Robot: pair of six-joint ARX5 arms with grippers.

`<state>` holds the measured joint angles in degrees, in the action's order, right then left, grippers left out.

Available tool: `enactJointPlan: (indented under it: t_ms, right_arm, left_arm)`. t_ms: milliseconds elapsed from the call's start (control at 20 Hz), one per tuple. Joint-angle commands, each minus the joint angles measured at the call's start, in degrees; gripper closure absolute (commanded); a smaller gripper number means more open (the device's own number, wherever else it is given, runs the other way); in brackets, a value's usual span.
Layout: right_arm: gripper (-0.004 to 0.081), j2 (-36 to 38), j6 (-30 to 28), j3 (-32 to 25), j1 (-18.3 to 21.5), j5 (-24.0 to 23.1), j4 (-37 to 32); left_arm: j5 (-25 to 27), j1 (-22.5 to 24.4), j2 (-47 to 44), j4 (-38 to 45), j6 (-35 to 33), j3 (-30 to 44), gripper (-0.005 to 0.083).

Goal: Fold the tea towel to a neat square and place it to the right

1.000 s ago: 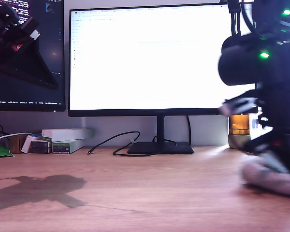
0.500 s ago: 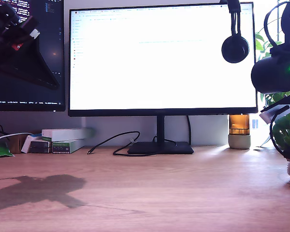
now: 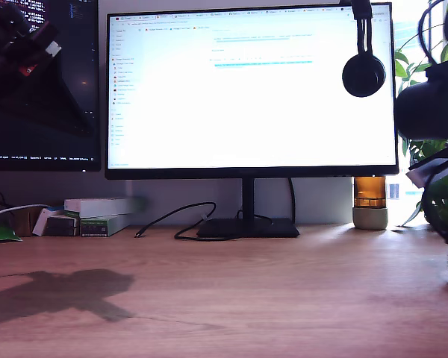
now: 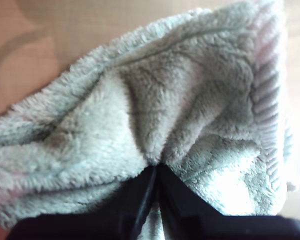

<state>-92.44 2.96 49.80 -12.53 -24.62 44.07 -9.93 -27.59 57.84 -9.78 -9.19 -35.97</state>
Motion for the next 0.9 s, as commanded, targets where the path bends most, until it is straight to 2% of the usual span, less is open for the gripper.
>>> enactJointPlan:
  t_ms: [0,100,550,750,850]
  right_arm:
    - [0.0780,0.2,0.2,-3.8,0.5,1.0,3.3]
    - [0.0780,2.6,0.0,-3.3,0.5,-0.3,4.4]
    - [0.0780,10.5,0.0,0.9,0.4,-0.4,3.6]
    - [0.0780,15.4,-0.4,3.8,-2.0,0.7,4.1]
    - [0.0780,19.1,-1.1,4.7,-4.8,4.1,2.8]
  left_arm:
    - [-0.7,0.1,-0.2,0.7,0.0,1.2,0.0797]
    - [-1.7,0.1,-0.2,0.9,0.2,1.2,0.0797]
    - [-3.9,0.1,-0.2,0.9,0.2,1.2,0.0797]
    - [-4.3,0.1,-0.2,1.0,0.2,1.2,0.0797]
    - [-4.9,0.1,-0.2,1.3,0.2,1.2,0.0797]
